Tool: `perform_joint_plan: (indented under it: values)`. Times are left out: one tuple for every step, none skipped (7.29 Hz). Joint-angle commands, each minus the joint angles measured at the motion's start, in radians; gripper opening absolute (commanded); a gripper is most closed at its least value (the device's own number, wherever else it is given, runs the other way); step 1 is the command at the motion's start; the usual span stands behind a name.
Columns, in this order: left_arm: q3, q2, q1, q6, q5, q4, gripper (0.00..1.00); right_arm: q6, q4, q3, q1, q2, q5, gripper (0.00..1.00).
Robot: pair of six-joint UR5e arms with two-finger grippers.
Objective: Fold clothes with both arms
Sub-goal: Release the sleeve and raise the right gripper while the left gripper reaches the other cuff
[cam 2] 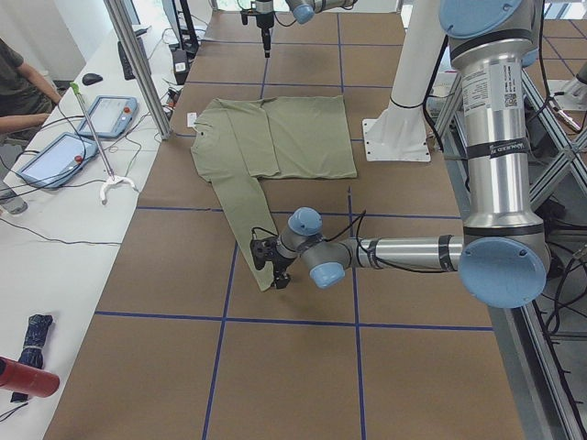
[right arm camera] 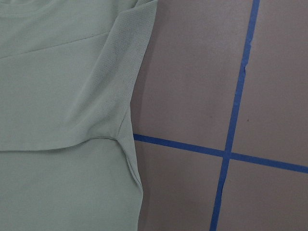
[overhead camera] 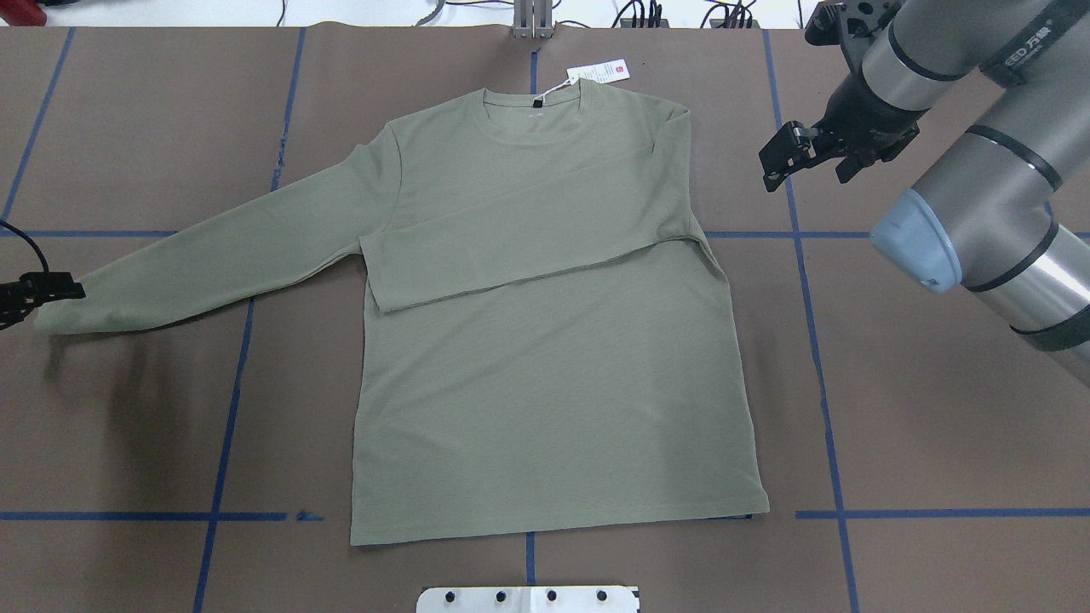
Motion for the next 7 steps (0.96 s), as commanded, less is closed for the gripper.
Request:
perform_joint_plan:
  values:
    - [0.006, 0.002, 0.005, 0.003, 0.009, 0.002, 0.94, 0.001, 0.001, 0.001, 0.002, -0.003, 0.016, 1.0]
    - [0.006, 0.004, 0.005, 0.003, 0.011, 0.004, 0.88, 0.001, 0.001, 0.001, 0.005, -0.004, 0.019, 1.0]
    - [0.006, 0.004, 0.005, 0.003, 0.011, 0.004, 0.75, 0.001, 0.001, 0.001, 0.005, -0.004, 0.019, 1.0]
    - [0.006, 0.004, 0.005, 0.003, 0.011, 0.004, 0.68, 0.001, 0.001, 0.0, 0.007, -0.004, 0.019, 1.0]
    - [0.006, 0.004, 0.005, 0.003, 0.011, 0.004, 0.6, -0.001, -0.001, 0.0, 0.007, -0.003, 0.019, 1.0]
    - [0.004, 0.004, 0.005, 0.003, 0.011, 0.004, 0.56, -0.001, -0.001, 0.0, 0.011, -0.003, 0.021, 1.0]
    - [0.003, 0.004, 0.007, 0.003, 0.011, 0.004, 0.56, -0.001, -0.002, 0.0, 0.016, -0.003, 0.022, 1.0]
